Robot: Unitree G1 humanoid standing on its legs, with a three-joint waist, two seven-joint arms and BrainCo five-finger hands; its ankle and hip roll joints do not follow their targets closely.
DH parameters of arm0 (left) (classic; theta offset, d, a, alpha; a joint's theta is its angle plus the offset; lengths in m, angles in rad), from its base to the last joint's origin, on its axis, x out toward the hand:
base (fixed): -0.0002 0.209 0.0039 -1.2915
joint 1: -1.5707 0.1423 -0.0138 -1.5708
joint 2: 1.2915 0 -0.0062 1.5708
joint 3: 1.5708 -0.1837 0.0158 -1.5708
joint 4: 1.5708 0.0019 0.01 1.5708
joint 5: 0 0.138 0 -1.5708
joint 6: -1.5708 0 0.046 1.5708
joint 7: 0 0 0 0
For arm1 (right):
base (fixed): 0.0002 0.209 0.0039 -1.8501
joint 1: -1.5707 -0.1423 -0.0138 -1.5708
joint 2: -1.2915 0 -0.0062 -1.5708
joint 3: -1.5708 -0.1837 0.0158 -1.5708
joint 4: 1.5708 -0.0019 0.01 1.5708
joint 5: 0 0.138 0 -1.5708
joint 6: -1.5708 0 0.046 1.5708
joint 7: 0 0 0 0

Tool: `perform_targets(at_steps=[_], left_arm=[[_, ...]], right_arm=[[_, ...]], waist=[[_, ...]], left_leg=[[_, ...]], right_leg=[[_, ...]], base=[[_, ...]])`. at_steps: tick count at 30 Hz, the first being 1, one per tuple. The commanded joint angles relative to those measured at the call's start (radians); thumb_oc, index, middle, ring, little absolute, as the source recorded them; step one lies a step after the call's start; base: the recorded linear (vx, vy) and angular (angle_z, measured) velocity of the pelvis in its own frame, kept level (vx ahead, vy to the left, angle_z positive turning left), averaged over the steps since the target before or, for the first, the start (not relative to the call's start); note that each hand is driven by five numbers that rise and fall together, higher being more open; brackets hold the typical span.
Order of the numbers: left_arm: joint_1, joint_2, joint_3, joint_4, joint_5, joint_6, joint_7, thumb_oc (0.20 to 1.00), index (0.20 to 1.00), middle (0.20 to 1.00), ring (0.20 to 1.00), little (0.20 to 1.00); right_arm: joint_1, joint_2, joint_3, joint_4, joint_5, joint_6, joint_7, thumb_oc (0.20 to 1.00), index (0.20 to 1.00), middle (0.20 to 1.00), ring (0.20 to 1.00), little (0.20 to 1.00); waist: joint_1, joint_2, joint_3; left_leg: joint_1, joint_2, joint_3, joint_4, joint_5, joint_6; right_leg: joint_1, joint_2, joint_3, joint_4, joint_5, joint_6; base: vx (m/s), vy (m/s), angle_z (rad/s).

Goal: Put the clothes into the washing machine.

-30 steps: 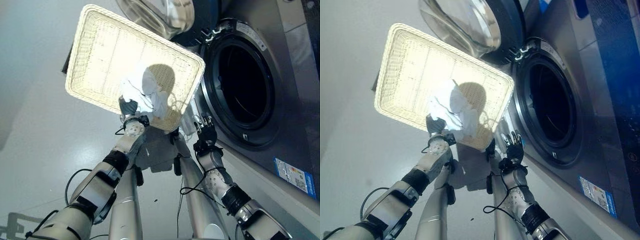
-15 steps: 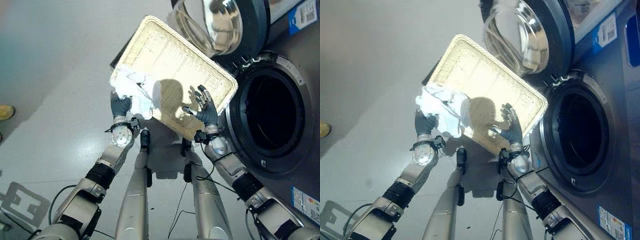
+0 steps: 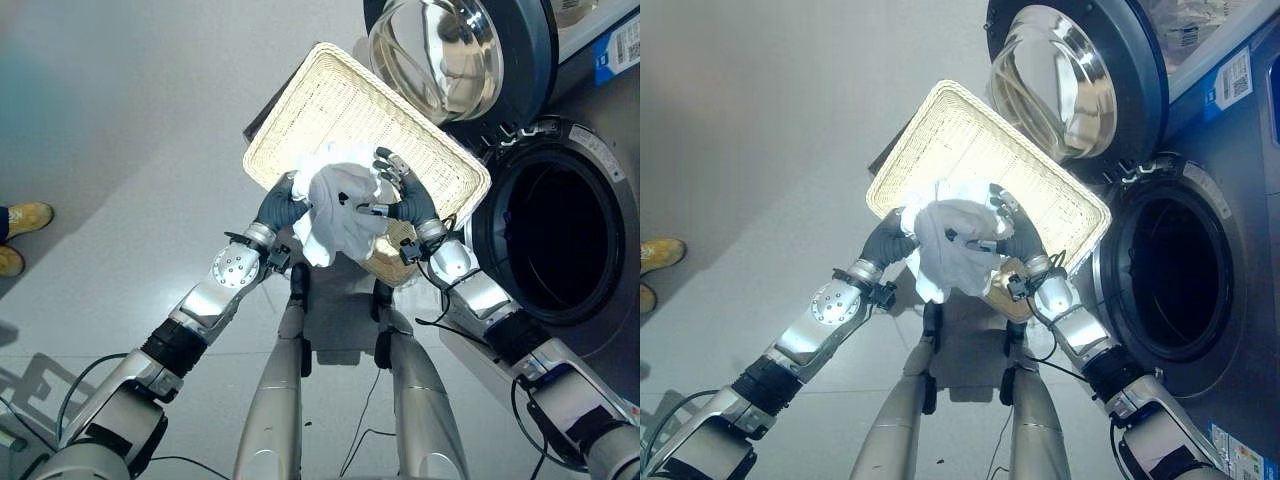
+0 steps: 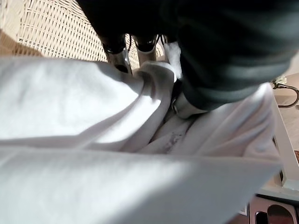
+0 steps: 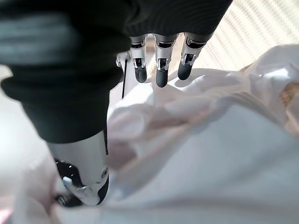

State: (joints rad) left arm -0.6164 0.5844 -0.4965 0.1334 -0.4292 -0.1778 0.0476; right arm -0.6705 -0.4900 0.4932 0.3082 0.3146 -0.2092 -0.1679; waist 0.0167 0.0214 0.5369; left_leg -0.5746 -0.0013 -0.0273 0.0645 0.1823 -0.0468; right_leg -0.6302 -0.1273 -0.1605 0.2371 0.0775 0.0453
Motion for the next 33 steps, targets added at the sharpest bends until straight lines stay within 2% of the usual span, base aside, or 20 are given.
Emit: perform_targets(at_steps=[1, 5, 7, 8, 10, 11, 13, 15, 20, 23, 28, 29, 30, 33], left_arm=[[-0.049, -0.016, -0.002, -0.131, -0.077, -0.038, -0.100, 0.200, 0.200, 0.200, 0.200, 0.200], [-0.059, -0.009, -0.023, -0.158, -0.095, -0.036, -0.146, 0.200, 0.200, 0.200, 0.200, 0.200], [-0.065, -0.005, -0.029, -0.169, -0.093, -0.037, -0.165, 0.200, 0.200, 0.200, 0.200, 0.200], [-0.074, 0.005, -0.036, -0.183, -0.094, -0.035, -0.178, 0.200, 0.200, 0.200, 0.200, 0.200], [-0.078, 0.012, -0.041, -0.189, -0.096, -0.038, -0.184, 0.200, 0.200, 0.200, 0.200, 0.200], [-0.090, 0.021, -0.053, -0.196, -0.100, -0.039, -0.192, 0.200, 0.200, 0.200, 0.200, 0.200], [-0.109, 0.031, -0.074, -0.212, -0.118, -0.027, -0.204, 0.200, 0.200, 0.200, 0.200, 0.200], [-0.119, 0.036, -0.085, -0.217, -0.139, -0.024, -0.222, 0.200, 0.200, 0.200, 0.200, 0.200], [-0.128, 0.033, -0.122, -0.231, -0.166, -0.015, -0.236, 0.200, 0.200, 0.200, 0.200, 0.200], [-0.137, 0.028, -0.160, -0.225, -0.165, -0.001, -0.217, 0.200, 0.200, 0.200, 0.200, 0.200], [-0.132, 0.008, -0.175, -0.198, -0.184, 0.015, -0.205, 0.200, 0.200, 0.200, 0.200, 0.200], [-0.129, 0.000, -0.180, -0.182, -0.196, 0.015, -0.202, 0.200, 0.200, 0.200, 0.200, 0.200], [-0.127, -0.003, -0.182, -0.178, -0.206, 0.015, -0.199, 0.200, 0.200, 0.200, 0.200, 0.200], [-0.099, -0.033, -0.173, -0.155, -0.223, 0.015, -0.200, 0.200, 0.200, 0.200, 0.200, 0.200]], right_arm=[[-0.036, -0.051, 0.029, -0.099, -0.081, 0.018, 0.009, 1.000, 1.000, 1.000, 1.000, 1.000], [-0.058, -0.070, 0.068, -0.082, -0.080, 0.085, 0.073, 1.000, 1.000, 1.000, 1.000, 1.000], [-0.068, -0.080, 0.090, -0.069, -0.068, 0.129, 0.147, 1.000, 1.000, 1.000, 1.000, 1.000], [-0.077, -0.094, 0.119, -0.063, -0.002, 0.177, 0.236, 1.000, 1.000, 1.000, 1.000, 1.000], [-0.081, -0.104, 0.135, -0.059, 0.025, 0.208, 0.298, 1.000, 1.000, 1.000, 1.000, 1.000], [-0.092, -0.118, 0.160, -0.055, 0.060, 0.245, 0.373, 1.000, 1.000, 1.000, 1.000, 1.000], [-0.106, -0.136, 0.199, -0.054, 0.100, 0.278, 0.455, 1.000, 1.000, 1.000, 1.000, 1.000], [-0.116, -0.145, 0.220, -0.054, 0.122, 0.295, 0.513, 1.000, 1.000, 1.000, 1.000, 1.000], [-0.126, -0.140, 0.258, -0.054, 0.194, 0.270, 0.551, 1.000, 1.000, 1.000, 1.000, 1.000], [-0.109, -0.110, 0.257, -0.082, 0.372, 0.266, 0.577, 1.000, 1.000, 1.000, 1.000, 1.000], [-0.062, -0.047, 0.223, -0.092, 0.579, 0.242, 0.610, 1.000, 1.000, 1.000, 1.000, 1.000], [-0.042, -0.023, 0.211, -0.092, 0.657, 0.215, 0.617, 0.545, 0.545, 0.545, 0.545, 0.545], [-0.033, -0.012, 0.206, -0.092, 0.700, 0.214, 0.620, 0.200, 0.200, 0.200, 0.200, 0.200], [0.020, 0.049, 0.179, -0.081, 0.791, 0.211, 0.667, 0.200, 0.200, 0.200, 0.200, 0.200]], waist=[[0.000, 0.054, -0.017], [0.003, 0.054, -0.017], [0.005, 0.053, -0.017], [0.008, 0.051, -0.017], [0.010, 0.050, -0.017], [0.013, 0.048, -0.017], [0.016, 0.043, -0.017], [0.017, 0.041, -0.017], [0.018, 0.044, -0.017], [0.013, 0.046, -0.017], [0.005, 0.046, -0.017], [0.001, 0.046, -0.017], [0.000, 0.046, -0.017], [-0.007, 0.049, -0.017]], left_leg=[[0.023, -0.074, 0.098, 0.021, -0.095, 0.037], [0.023, -0.073, 0.103, 0.018, -0.096, 0.038], [0.025, -0.074, 0.104, 0.014, -0.096, 0.038], [0.026, -0.074, 0.105, 0.012, -0.094, 0.037], [0.028, -0.075, 0.104, 0.010, -0.094, 0.037], [0.029, -0.077, 0.102, 0.008, -0.092, 0.037], [0.026, -0.077, 0.102, 0.011, -0.090, 0.035], [0.025, -0.079, 0.099, 0.011, -0.089, 0.036], [0.018, -0.083, 0.097, 0.015, -0.089, 0.037], [0.011, -0.087, 0.093, 0.017, -0.088, 0.039], [0.004, -0.090, 0.099, 0.013, -0.088, 0.039], [0.004, -0.090, 0.101, 0.010, -0.086, 0.039], [0.003, -0.091, 0.102, 0.009, -0.086, 0.039], [0.000, -0.092, 0.104, 0.002, -0.086, 0.038]], right_leg=[[0.034, 0.038, -0.043, -0.042, -0.022, 0.053], [0.035, 0.034, -0.047, -0.049, -0.018, 0.054], [0.037, 0.031, -0.051, -0.055, -0.016, 0.055], [0.039, 0.029, -0.056, -0.061, -0.013, 0.056], [0.042, 0.029, -0.058, -0.065, -0.011, 0.056], [0.045, 0.028, -0.062, -0.069, -0.009, 0.056], [0.046, 0.025, -0.067, -0.072, -0.006, 0.057], [0.046, 0.026, -0.068, -0.075, -0.003, 0.055], [0.041, 0.026, -0.064, -0.079, 0.000, 0.054], [0.034, 0.028, -0.056, -0.085, 0.007, 0.053], [0.029, 0.028, -0.049, -0.105, 0.019, 0.054], [0.029, 0.028, -0.046, -0.112, 0.023, 0.055], [0.028, 0.029, -0.045, -0.114, 0.024, 0.055], [0.023, 0.031, -0.038, -0.127, 0.032, 0.056]], base=[[-0.01, 0.018, 0.03], [0.00, 0.000, 0.00], [0.00, 0.000, 0.00], [0.00, 0.000, 0.00], [0.00, 0.000, 0.00], [0.00, 0.000, 0.00], [0.00, -0.047, 0.06], [0.00, -0.035, 0.09], [0.00, -0.006, 0.02], [0.00, 0.000, 0.00], [0.00, 0.001, -0.01], [0.00, 0.004, -0.04], [0.00, 0.011, -0.03], [0.00, 0.013, -0.06]])
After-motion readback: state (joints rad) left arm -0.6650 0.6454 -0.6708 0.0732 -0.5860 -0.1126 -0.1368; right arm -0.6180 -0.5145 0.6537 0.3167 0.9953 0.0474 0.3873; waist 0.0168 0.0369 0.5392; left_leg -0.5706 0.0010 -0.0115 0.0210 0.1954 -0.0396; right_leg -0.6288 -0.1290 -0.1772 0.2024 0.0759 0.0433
